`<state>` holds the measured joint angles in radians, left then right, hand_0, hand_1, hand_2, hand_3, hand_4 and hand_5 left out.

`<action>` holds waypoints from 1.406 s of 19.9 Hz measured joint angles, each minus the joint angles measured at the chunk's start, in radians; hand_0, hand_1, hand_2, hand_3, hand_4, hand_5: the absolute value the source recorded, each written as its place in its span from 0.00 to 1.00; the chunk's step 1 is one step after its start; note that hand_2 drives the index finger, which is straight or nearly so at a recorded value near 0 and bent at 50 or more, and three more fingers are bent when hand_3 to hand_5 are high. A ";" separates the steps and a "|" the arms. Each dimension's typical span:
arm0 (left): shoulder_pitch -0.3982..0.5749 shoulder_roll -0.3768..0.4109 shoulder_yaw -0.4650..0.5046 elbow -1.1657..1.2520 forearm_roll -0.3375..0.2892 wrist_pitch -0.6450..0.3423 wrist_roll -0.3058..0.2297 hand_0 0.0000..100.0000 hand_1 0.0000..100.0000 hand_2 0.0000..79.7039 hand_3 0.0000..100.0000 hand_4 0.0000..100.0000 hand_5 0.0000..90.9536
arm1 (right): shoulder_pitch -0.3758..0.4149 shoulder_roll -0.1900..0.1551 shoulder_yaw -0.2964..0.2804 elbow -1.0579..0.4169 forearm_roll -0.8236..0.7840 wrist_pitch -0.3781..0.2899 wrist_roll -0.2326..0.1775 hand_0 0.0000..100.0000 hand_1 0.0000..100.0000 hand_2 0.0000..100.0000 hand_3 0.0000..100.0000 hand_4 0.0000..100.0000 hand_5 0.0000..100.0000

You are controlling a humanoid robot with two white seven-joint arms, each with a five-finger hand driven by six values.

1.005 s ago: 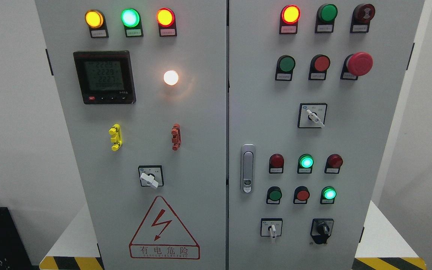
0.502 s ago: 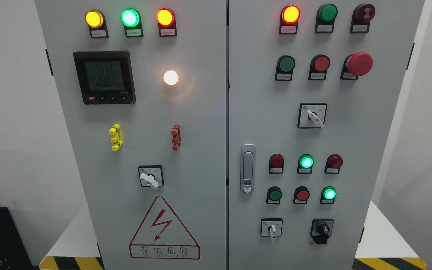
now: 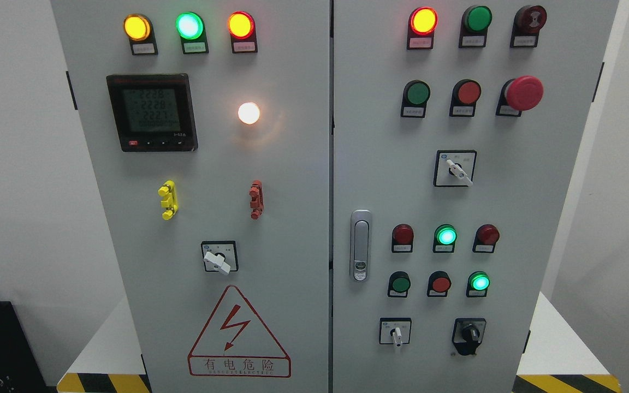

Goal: Flip black knob to close circuit

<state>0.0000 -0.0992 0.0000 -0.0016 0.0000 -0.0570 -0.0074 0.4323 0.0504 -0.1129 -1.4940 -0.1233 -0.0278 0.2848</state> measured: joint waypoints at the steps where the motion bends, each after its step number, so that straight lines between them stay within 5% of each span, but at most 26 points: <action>1: 0.000 0.000 0.000 0.000 0.000 -0.001 0.000 0.00 0.00 0.00 0.05 0.03 0.00 | -0.001 0.000 -0.002 -0.050 0.023 -0.030 -0.004 0.00 0.17 0.42 0.68 0.64 0.61; 7: 0.000 0.000 0.000 -0.002 0.000 -0.003 0.000 0.00 0.00 0.00 0.05 0.03 0.00 | -0.022 -0.011 -0.040 -0.274 0.338 -0.209 -0.014 0.00 0.25 0.64 0.84 0.74 0.74; 10: 0.000 0.000 0.000 -0.001 0.000 -0.001 0.000 0.00 0.00 0.00 0.05 0.03 0.00 | -0.059 -0.020 -0.063 -0.351 0.595 -0.226 -0.053 0.00 0.25 0.73 0.93 0.73 0.80; 14: 0.000 0.000 0.000 0.000 0.000 0.001 0.000 0.00 0.00 0.00 0.05 0.03 0.00 | -0.130 -0.029 -0.082 -0.422 0.955 -0.115 -0.080 0.00 0.22 0.83 0.99 0.79 0.85; 19: 0.000 0.000 0.000 0.000 0.000 0.001 0.000 0.00 0.00 0.00 0.05 0.03 0.00 | -0.222 -0.037 -0.085 -0.484 1.240 0.029 -0.010 0.00 0.15 0.85 1.00 0.78 0.85; 24: 0.000 0.000 0.000 0.001 0.000 0.001 0.000 0.00 0.00 0.00 0.05 0.03 0.00 | -0.300 -0.042 -0.067 -0.523 1.432 0.075 0.012 0.00 0.00 0.86 1.00 0.78 0.85; 28: 0.000 0.000 0.000 0.001 0.000 0.001 0.000 0.00 0.00 0.00 0.05 0.03 0.00 | -0.342 -0.042 -0.039 -0.542 1.521 0.100 0.017 0.00 0.00 0.87 1.00 0.78 0.85</action>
<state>0.0000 -0.0992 0.0000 -0.0006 0.0000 -0.0558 -0.0074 0.0902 0.0083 -0.1519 -2.0355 1.3976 0.0717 0.3018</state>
